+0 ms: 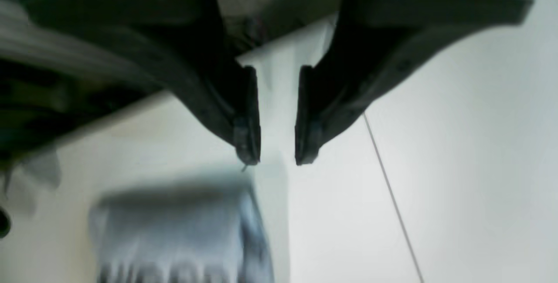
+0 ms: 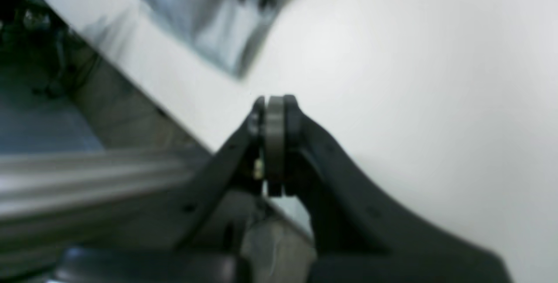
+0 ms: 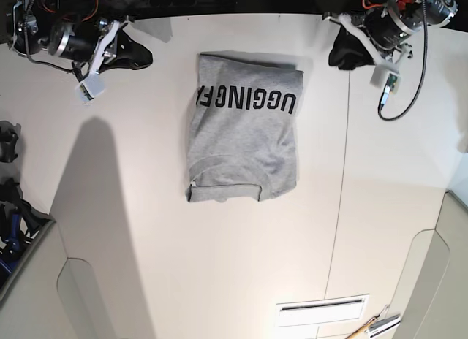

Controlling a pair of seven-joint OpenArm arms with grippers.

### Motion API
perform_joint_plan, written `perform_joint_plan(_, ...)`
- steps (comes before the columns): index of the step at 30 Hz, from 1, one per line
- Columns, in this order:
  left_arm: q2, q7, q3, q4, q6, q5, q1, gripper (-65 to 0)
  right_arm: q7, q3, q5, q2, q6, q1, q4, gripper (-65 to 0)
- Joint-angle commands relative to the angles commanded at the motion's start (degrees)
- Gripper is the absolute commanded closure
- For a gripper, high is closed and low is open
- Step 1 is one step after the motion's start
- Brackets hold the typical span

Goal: Fold the T-shirt properly

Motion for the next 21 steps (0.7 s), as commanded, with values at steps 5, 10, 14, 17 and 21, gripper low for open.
perform_joint_plan(5, 0.0, 0.2, 0.0, 0.0, -1.5, 0.4, 10.2, -15.0, 0.0, -0.1, 1.0, 4.7, -0.04, -5.5, 0.0, 0.0)
perform_joint_plan(10, 0.0, 0.4, 0.0, -0.5, -3.1, 1.8, 18.9, -15.0, 0.0, -4.5, 0.4, 9.2, -0.02, -13.1, 0.0, 0.0)
perform_joint_plan(14, -0.1, 0.2, 1.8, -5.0, -3.1, 2.3, 22.6, -15.0, 2.2, -10.3, -3.2, 11.1, -0.07, -17.3, -0.1, 0.0)
perform_joint_plan(17, -2.3, -1.7, 5.9, -12.7, -3.1, 4.0, 22.6, -15.0, 3.2, -15.5, -8.8, 11.1, -0.57, -17.2, -0.5, 0.0)
perform_joint_plan(21, -6.3, -10.9, 14.6, -25.4, -3.1, 13.1, 21.2, -15.0, 8.6, -22.1, -17.8, 11.1, -0.79, -16.9, -3.8, 0.0)
